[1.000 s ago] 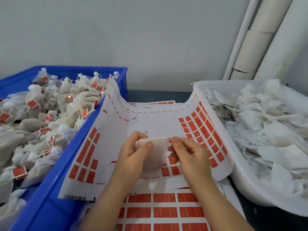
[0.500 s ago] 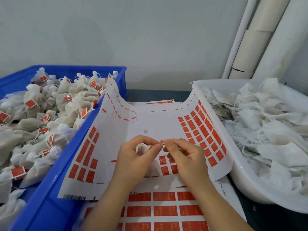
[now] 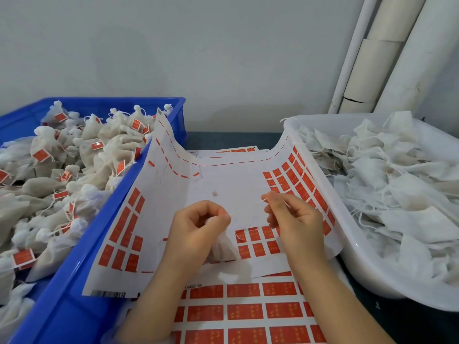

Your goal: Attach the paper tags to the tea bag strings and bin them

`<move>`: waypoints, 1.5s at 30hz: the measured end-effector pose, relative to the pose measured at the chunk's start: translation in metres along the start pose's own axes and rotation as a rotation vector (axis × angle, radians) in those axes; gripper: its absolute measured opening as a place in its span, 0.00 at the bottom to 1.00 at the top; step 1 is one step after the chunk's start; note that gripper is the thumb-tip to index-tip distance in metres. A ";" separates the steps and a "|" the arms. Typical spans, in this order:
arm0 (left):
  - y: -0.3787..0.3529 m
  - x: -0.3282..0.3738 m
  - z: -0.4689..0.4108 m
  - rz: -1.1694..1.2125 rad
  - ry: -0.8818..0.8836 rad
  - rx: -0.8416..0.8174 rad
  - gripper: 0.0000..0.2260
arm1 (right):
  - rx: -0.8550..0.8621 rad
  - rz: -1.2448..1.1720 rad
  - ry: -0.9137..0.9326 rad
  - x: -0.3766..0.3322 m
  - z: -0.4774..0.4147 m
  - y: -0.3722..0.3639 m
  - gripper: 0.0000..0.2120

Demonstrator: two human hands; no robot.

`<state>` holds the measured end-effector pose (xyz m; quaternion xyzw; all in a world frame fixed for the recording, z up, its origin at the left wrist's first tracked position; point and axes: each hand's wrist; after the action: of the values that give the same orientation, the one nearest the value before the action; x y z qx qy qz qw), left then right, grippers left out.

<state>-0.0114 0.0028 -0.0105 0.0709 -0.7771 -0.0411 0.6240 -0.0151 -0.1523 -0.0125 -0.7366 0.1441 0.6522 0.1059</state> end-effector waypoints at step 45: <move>-0.005 0.009 0.005 -0.105 -0.150 0.105 0.10 | -0.254 -0.141 0.063 -0.006 0.021 -0.011 0.02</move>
<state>-0.0180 -0.0035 -0.0040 0.1409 -0.8181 -0.0382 0.5563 -0.0313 -0.1347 -0.0092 -0.7723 0.0118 0.6329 0.0529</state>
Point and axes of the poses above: each hand's wrist, its own z-axis away from the middle knuckle, its own y-axis out of the back of the hand, x = y × z, and after that the axes turned 5 degrees about -y, right-handed
